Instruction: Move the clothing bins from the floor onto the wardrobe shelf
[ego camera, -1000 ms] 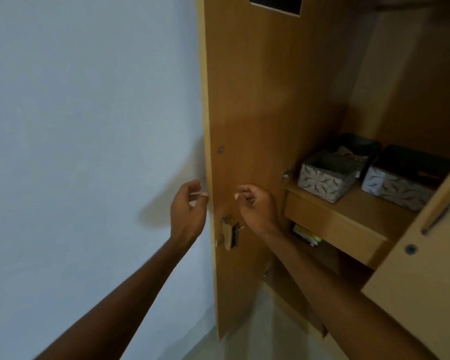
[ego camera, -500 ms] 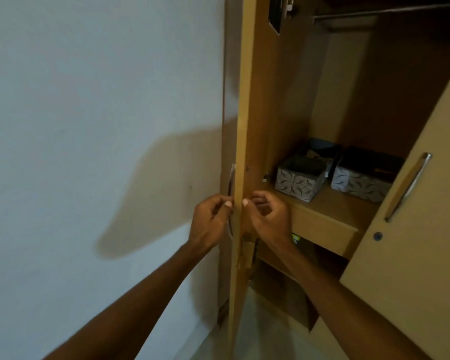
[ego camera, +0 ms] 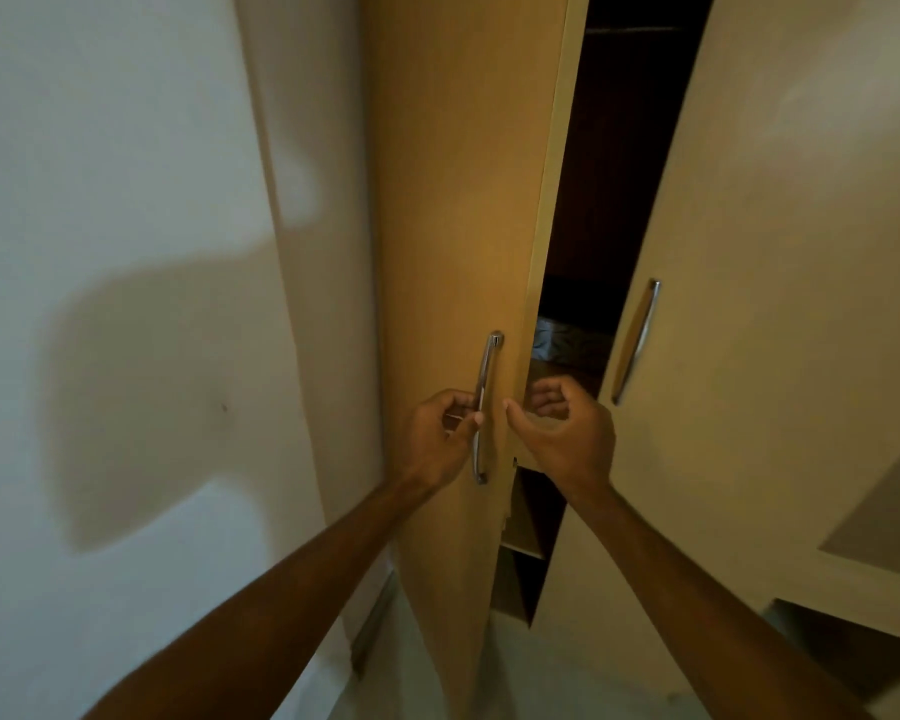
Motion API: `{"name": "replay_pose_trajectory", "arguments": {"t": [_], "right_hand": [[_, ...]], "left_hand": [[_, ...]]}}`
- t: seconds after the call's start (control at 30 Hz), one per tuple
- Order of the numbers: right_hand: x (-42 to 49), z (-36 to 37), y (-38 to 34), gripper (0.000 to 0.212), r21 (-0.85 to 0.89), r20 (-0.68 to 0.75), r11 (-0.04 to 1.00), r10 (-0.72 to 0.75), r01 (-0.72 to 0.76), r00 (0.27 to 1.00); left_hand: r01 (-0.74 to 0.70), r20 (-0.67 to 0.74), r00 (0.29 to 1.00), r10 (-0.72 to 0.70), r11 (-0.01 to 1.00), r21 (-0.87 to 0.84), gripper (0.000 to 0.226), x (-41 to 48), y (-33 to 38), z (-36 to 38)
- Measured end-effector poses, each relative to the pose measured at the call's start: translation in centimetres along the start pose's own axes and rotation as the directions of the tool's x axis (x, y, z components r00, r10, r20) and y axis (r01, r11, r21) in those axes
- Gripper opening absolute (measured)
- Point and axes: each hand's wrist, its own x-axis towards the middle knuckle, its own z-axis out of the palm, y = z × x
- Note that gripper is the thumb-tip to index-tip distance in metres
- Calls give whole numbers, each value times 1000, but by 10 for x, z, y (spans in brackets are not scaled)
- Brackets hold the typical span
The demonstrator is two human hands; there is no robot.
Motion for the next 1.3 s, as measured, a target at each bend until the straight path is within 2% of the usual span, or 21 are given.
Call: {"name": "replay_pose_trajectory", "arguments": {"t": [0.23,0.43,0.57,0.77,0.93,1.3], "right_hand": [[45,-26,47,51,-377,-95,926,-72,31,993],[93,-36,89,57,-550,-155,835,-95,-6,983],[129,-39,110,68,-595,-169,804,-99,-21,981],[170,-33,140,95,-584,-157,812,-133,16,979],[196,-34,155,118,-624,-171,781,-110,-21,979],[209,-26,167,115,-681,-141,731,-100,-24,985]], "left_hand": [[22,109,994,-21,1000,-6,9,46,7,61],[39,102,994,-36,999,-32,8,92,4,116],[35,53,998,-33,998,-45,13,120,-2,147],[25,26,999,-24,997,-66,8,154,-7,182],[20,-2,1000,-20,999,-51,16,176,-15,202],[-10,-43,999,8,999,-46,14,189,-18,216]]}}
